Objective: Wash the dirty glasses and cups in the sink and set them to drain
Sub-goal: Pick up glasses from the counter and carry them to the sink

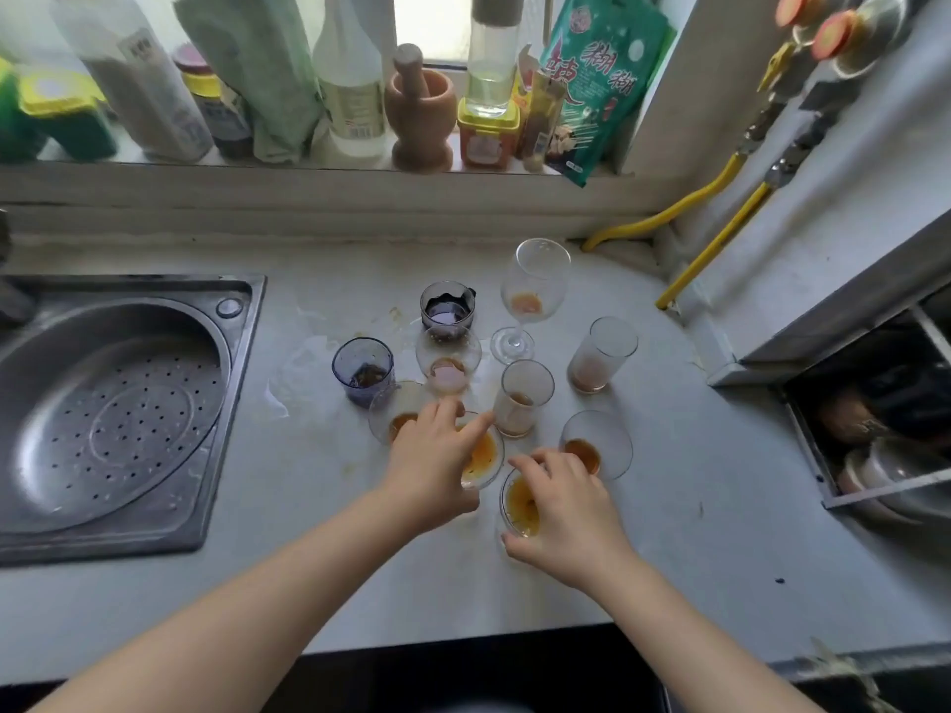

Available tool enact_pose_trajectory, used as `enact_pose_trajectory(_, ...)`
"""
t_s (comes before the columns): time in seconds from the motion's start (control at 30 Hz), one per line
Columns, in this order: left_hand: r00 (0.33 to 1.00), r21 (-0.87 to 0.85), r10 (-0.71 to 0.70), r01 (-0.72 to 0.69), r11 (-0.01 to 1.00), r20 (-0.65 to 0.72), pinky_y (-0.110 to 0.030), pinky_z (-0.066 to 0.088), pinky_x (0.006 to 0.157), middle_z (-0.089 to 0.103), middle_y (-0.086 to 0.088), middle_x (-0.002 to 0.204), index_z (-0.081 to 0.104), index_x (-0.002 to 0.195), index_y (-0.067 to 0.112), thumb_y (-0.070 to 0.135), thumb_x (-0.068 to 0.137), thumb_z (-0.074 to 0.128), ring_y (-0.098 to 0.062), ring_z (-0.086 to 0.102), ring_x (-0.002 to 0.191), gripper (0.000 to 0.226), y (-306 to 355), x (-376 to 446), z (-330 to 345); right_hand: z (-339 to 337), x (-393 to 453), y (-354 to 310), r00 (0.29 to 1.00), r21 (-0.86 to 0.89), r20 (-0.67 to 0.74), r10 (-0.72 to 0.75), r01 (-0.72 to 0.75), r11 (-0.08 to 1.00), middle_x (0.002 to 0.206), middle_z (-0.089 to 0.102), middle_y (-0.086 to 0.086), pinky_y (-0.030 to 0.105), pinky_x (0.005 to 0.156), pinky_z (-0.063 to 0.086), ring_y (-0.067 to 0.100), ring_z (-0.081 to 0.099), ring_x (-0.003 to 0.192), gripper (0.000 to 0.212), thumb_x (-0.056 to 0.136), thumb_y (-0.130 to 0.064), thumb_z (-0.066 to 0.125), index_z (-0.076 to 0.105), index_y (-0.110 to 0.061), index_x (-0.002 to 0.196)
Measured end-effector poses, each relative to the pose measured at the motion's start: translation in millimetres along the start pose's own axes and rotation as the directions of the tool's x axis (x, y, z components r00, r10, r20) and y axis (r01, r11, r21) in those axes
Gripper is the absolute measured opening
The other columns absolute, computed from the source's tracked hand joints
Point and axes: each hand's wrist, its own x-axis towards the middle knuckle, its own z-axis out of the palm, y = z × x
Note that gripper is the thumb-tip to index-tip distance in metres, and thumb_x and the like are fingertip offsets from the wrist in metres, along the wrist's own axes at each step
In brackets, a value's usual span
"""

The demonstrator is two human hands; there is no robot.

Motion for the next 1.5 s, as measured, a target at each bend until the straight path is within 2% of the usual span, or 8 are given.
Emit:
enact_pose_trajectory(0.17,0.995,-0.115,-0.066,0.058,0.992,-0.072,-0.028,0.041,0.085,0.031,0.001,0.132,0.025,0.145,0.034,0.042,0.071,0.067,-0.020,0.032,0.123,0.085,-14.3,-43.5,-17.4,-17.9,-8.9,-15.6,0.997,-0.024,-0.015,-0.069,0.069,0.997,0.136,0.033,-0.010,0.028,0.097,0.032,0.014,0.031,0.128,0.078,0.075,-0.056,0.057,0.027,-0.034,0.143)
enact_pose_trajectory(0.23,0.991,-0.125,-0.111,0.101,0.987,-0.078,-0.026,0.040,0.082,0.030,0.003,0.132,0.025,0.144,0.036,0.044,0.072,0.066,-0.020,0.038,0.119,0.084,-26.8,-67.3,-22.9,-24.1,-9.0,-32.4,0.993,-0.045,-0.026,-0.112,0.111,0.993,0.135,0.035,-0.010,0.028,0.094,0.031,0.014,0.034,0.126,0.078,0.074,-0.056,0.058,0.029,-0.034,0.143)
enact_pose_trajectory(0.43,0.954,-0.152,-0.283,0.267,0.952,-0.096,-0.027,0.043,0.082,0.031,0.004,0.133,0.022,0.145,0.038,0.050,0.075,0.065,-0.019,0.051,0.107,0.083,-94.4,-148.5,-34.7,-24.3,7.8,-118.2,0.959,-0.090,-0.048,-0.280,0.275,0.957,0.130,0.042,-0.009,0.029,0.095,0.034,0.017,0.039,0.121,0.081,0.067,-0.060,0.056,0.037,-0.032,0.140)
enact_pose_trajectory(0.67,0.881,-0.203,-0.452,0.421,0.884,-0.140,-0.027,0.044,0.085,0.031,0.004,0.129,0.023,0.145,0.036,0.050,0.073,0.065,-0.017,0.047,0.111,0.085,-216.0,-258.3,-37.4,9.6,32.3,-285.9,0.877,-0.120,-0.014,-0.481,0.476,0.871,0.131,0.041,-0.008,0.027,0.095,0.033,0.017,0.038,0.119,0.080,0.072,-0.057,0.060,0.033,-0.032,0.142)
enact_pose_trajectory(0.87,0.830,-0.185,-0.535,0.507,0.842,-0.157,-0.031,0.040,0.091,0.031,0.000,0.129,0.021,0.147,0.032,0.049,0.073,0.067,-0.021,0.042,0.118,0.089,-338.9,-348.0,-47.0,54.4,46.3,-450.3,0.844,-0.074,-0.023,-0.535,0.533,0.843,0.133,0.042,-0.010,0.027,0.094,0.036,0.014,0.039,0.120,0.080,0.072,-0.059,0.062,0.032,-0.034,0.143)
enact_pose_trajectory(1.0,0.788,-0.168,-0.594,0.571,0.804,-0.164,-0.033,0.040,0.089,0.034,-0.003,0.125,0.026,0.142,0.031,0.048,0.071,0.069,-0.025,0.045,0.115,0.085,-405.3,-386.8,-51.7,71.8,57.5,-530.7,0.827,-0.048,-0.015,-0.562,0.560,0.827,0.134,0.042,-0.009,0.027,0.090,0.038,0.016,0.038,0.121,0.081,0.071,-0.057,0.066,0.034,-0.033,0.142)
enact_pose_trajectory(1.33,0.749,-0.187,-0.645,0.619,0.763,-0.152,-0.035,0.043,0.091,0.033,-0.003,0.130,0.026,0.142,0.031,0.055,0.071,0.071,-0.025,0.042,0.122,0.087,-574.7,-386.8,-61.3,102.1,144.9,-650.9,0.820,-0.069,-0.049,-0.571,0.567,0.821,0.131,0.046,-0.006,0.030,0.092,0.040,0.018,0.042,0.119,0.079,0.070,-0.055,0.067,0.039,-0.031,0.139)
enact_pose_trajectory(1.5,0.734,-0.181,-0.676,0.657,0.732,-0.066,-0.036,0.041,0.097,0.033,-0.007,0.134,0.026,0.144,0.029,0.051,0.071,0.072,-0.027,0.038,0.127,0.089,-653.5,-359.8,-63.5,117.6,194.8,-691.9,0.831,-0.090,-0.021,-0.556,0.552,0.829,0.128,0.047,-0.006,0.029,0.091,0.041,0.019,0.044,0.116,0.080,0.069,-0.058,0.065,0.040,-0.029,0.140)
